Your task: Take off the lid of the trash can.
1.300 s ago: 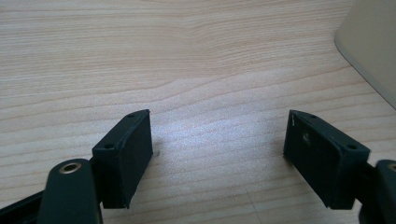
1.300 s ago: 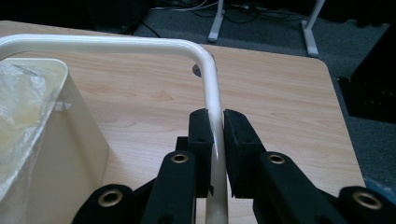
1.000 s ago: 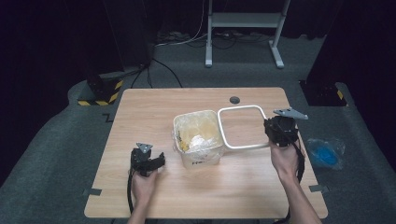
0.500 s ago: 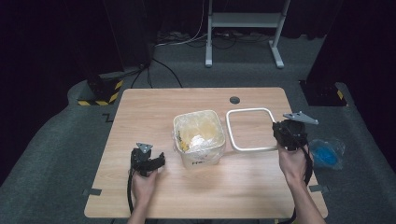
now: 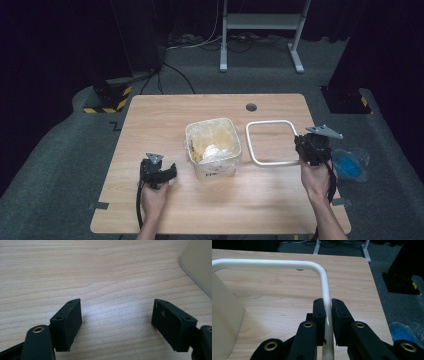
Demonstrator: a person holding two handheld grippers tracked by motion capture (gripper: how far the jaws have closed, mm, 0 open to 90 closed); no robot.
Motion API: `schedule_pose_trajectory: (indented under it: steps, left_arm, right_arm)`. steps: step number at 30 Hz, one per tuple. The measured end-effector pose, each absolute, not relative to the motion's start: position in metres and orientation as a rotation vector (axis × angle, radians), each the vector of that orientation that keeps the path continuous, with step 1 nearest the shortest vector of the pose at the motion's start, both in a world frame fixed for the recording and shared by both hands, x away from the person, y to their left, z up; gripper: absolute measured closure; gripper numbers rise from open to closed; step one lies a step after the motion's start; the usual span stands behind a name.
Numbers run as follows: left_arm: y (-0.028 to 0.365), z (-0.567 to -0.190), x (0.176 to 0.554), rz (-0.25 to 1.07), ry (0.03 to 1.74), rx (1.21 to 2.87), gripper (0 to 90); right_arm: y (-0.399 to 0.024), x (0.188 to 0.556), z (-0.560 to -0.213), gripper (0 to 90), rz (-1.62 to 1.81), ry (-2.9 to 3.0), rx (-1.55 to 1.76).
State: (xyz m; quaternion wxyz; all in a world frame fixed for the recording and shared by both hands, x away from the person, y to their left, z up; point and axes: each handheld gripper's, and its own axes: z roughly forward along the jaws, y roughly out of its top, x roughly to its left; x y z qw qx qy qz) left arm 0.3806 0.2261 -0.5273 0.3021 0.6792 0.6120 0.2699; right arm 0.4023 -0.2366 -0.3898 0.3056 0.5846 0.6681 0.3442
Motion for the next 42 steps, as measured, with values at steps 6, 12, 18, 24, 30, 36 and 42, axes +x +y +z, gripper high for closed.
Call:
schedule_pose_trajectory:
  steps: [6, 12, 18, 24, 30, 36, 42]
  left_arm:
    - [0.226, -0.527, 0.381, 0.716, 1.623, 1.797, 24.0]
    - [0.226, -0.527, 0.381, 0.717, 1.623, 1.798, 24.0]
    - [0.226, -0.527, 0.381, 0.717, 1.623, 1.799, 24.0]
    - [0.226, -0.527, 0.381, 0.716, 1.622, 1.798, 24.1]
    - [0.226, -0.527, 0.381, 0.717, 1.623, 1.798, 24.1]
    - [0.226, -0.527, 0.381, 0.717, 1.623, 1.799, 24.1]
    - [0.226, -0.527, 0.381, 0.716, 1.622, 1.798, 24.0]
  right_arm:
    - [-0.241, 0.401, -0.397, 81.8, 0.908, 1.763, 1.565]
    - [-0.245, 0.400, -0.403, 81.8, 0.906, 1.756, 1.574]
    - [-0.249, 0.400, -0.412, 81.8, 0.895, 1.752, 1.587]
    - [-0.254, 0.400, -0.421, 81.8, 0.883, 1.748, 1.603]
    - [-0.256, 0.400, -0.429, 81.7, 0.875, 1.745, 1.608]
    - [-0.258, 0.400, -0.439, 81.7, 0.867, 1.744, 1.620]
    - [-0.260, 0.401, -0.449, 81.6, 0.861, 1.740, 1.628]
